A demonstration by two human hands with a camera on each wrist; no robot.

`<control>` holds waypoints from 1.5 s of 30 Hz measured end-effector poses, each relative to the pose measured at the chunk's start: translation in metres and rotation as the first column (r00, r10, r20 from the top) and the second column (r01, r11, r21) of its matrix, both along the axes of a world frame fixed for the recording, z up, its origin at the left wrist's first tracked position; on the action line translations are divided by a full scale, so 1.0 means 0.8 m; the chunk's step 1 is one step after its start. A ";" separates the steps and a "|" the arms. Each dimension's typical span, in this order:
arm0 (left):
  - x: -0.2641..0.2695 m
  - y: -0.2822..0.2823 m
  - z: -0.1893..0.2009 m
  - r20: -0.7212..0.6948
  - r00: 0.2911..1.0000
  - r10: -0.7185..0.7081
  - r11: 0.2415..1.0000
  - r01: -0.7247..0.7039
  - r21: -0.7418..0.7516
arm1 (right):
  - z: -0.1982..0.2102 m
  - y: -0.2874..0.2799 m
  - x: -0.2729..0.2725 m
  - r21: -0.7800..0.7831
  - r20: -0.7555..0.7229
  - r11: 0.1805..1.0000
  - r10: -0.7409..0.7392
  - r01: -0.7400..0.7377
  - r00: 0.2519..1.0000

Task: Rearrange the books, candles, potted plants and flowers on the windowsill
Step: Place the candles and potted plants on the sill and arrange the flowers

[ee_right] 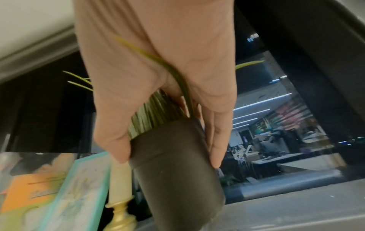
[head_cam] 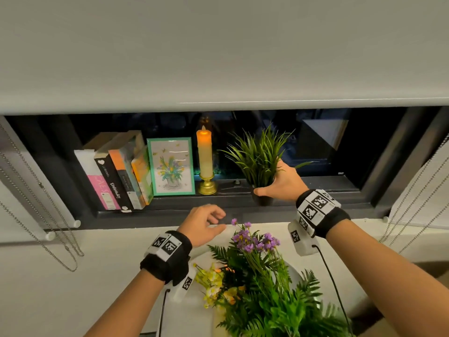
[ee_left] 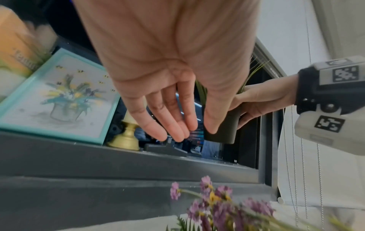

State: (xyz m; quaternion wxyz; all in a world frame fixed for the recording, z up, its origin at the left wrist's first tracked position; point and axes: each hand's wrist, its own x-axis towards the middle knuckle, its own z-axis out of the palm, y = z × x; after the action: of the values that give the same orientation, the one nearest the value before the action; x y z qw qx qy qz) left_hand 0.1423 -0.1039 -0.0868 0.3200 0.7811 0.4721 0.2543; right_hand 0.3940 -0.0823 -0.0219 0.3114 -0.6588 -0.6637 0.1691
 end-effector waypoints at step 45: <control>-0.092 -0.043 -0.064 -0.232 0.961 0.148 0.986 -0.161 -0.039 | 0.012 -0.031 -0.005 -0.059 0.164 0.984 -0.155 0.167 0.974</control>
State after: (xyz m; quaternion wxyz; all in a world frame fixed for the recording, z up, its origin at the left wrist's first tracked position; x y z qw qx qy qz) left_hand 0.0684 -0.1380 -0.1380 0.2652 0.7563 0.5723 0.1734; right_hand 0.3898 -0.1067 -0.0124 0.2463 -0.7326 -0.6241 0.1144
